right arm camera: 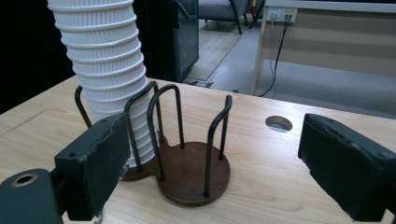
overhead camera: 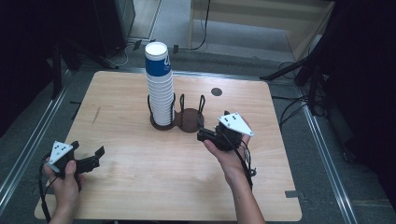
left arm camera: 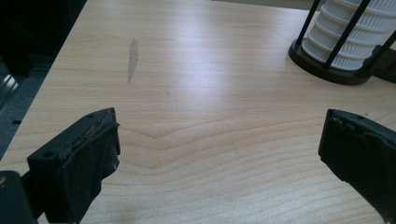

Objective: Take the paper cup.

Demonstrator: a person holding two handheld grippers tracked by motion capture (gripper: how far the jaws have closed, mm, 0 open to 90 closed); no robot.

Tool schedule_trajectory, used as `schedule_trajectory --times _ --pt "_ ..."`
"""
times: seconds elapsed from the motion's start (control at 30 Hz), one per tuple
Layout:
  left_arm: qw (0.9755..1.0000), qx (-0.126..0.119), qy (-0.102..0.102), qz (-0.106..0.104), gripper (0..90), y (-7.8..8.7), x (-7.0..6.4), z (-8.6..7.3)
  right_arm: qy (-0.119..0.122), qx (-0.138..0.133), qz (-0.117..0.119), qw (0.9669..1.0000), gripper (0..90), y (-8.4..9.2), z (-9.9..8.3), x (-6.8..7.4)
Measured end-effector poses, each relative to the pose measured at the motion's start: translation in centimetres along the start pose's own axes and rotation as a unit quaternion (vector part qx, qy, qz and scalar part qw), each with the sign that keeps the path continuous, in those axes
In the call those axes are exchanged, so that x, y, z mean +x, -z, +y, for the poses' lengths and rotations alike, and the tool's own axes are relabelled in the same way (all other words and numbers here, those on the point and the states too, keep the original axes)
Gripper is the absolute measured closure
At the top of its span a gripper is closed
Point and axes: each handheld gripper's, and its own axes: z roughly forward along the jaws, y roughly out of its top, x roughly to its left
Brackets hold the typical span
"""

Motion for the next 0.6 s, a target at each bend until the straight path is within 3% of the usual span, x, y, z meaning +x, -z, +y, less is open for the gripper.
schedule_trajectory --times 0.6 --pt "1.0 -0.001 0.005 0.0 0.0 -0.1 0.0 0.0 -0.006 0.003 0.021 0.9998 9.3 -1.9 0.6 2.2"
